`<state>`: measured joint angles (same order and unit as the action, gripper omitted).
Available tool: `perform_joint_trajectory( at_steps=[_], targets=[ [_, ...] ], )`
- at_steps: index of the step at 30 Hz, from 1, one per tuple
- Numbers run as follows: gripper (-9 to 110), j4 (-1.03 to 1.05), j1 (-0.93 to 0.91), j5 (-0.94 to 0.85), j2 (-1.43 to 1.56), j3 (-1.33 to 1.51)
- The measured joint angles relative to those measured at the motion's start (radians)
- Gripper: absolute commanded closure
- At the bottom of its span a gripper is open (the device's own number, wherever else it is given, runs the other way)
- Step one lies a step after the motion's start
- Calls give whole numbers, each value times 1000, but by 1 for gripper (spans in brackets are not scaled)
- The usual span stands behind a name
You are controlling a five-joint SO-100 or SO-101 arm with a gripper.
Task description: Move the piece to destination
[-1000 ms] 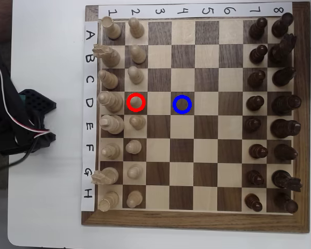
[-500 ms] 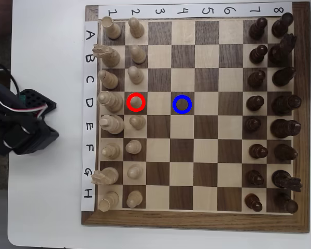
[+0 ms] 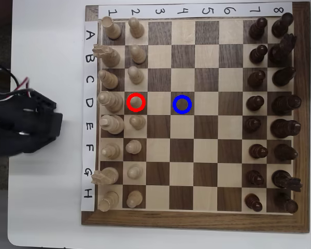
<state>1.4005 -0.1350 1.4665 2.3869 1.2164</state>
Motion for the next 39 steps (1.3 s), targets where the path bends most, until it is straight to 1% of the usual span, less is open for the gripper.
perform_joint_trajectory(
  at_steps=[5,8,12,18,25,32,37,39],
  targets=[
    [94,-160,118,34,-91,110],
    [94,-187,172,61,-156,135],
    [91,-164,221,83,-242,137],
    [87,-17,291,92,-344,133],
    [82,5,259,97,-397,207],
    [81,-11,196,130,-423,359],
    [86,-32,166,175,-436,430],
    [91,-44,167,175,-440,434]
  ],
)
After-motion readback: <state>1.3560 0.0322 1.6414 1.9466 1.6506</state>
